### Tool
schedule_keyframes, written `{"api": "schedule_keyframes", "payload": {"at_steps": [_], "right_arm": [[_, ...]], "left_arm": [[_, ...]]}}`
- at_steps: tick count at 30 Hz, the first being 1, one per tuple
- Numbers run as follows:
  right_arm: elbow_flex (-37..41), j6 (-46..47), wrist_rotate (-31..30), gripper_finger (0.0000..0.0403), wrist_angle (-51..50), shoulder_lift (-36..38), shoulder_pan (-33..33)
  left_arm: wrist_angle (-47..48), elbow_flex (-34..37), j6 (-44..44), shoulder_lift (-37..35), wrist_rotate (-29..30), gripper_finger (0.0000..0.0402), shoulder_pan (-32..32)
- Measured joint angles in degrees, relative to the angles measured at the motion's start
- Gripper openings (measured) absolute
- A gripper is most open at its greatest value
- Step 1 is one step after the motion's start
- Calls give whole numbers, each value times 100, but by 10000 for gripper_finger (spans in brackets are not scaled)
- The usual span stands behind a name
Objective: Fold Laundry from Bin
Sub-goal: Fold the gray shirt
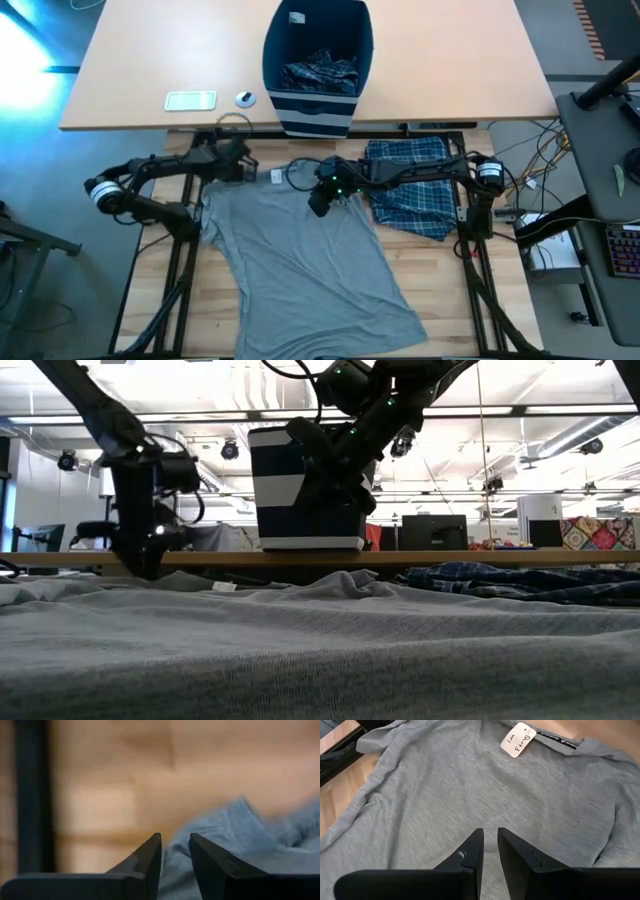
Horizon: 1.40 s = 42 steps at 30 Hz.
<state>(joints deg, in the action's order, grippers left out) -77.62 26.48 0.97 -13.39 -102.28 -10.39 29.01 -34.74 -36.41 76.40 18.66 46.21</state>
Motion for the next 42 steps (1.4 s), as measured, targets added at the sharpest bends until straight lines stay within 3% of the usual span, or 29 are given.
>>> {"api": "schedule_keyframes", "payload": {"at_steps": [5,10,12,14,17,21,26,33,42], "right_arm": [[10,-83,-20,52,3,0,3],[101,-180,-616,52,10,-64,-43],[101,-52,-673,52,36,-184,-150],[95,27,-627,52,36,-368,-273],[-100,57,-412,52,-38,-687,-395],[-823,183,-339,52,-400,-1237,-411],[-2397,238,-441,46,-1556,-2267,-475],[-4201,675,-707,12,-2579,-3398,-595],[-5511,723,-855,9,-3234,-4138,-860]], "left_arm": [[279,-830,828,-185,248,76,348],[1323,-1829,1437,-243,328,90,463],[1730,-2088,1739,-323,-46,103,313],[1925,-2155,1967,-438,-791,116,24],[1998,-1886,1834,-727,-1422,129,-597],[1650,-1091,1179,-1112,-1391,134,-1314],[855,-66,422,-1711,-1430,134,-1832],[329,863,180,-2406,-1469,134,-1853],[-387,1132,418,-2016,-1467,134,-1722]]}}
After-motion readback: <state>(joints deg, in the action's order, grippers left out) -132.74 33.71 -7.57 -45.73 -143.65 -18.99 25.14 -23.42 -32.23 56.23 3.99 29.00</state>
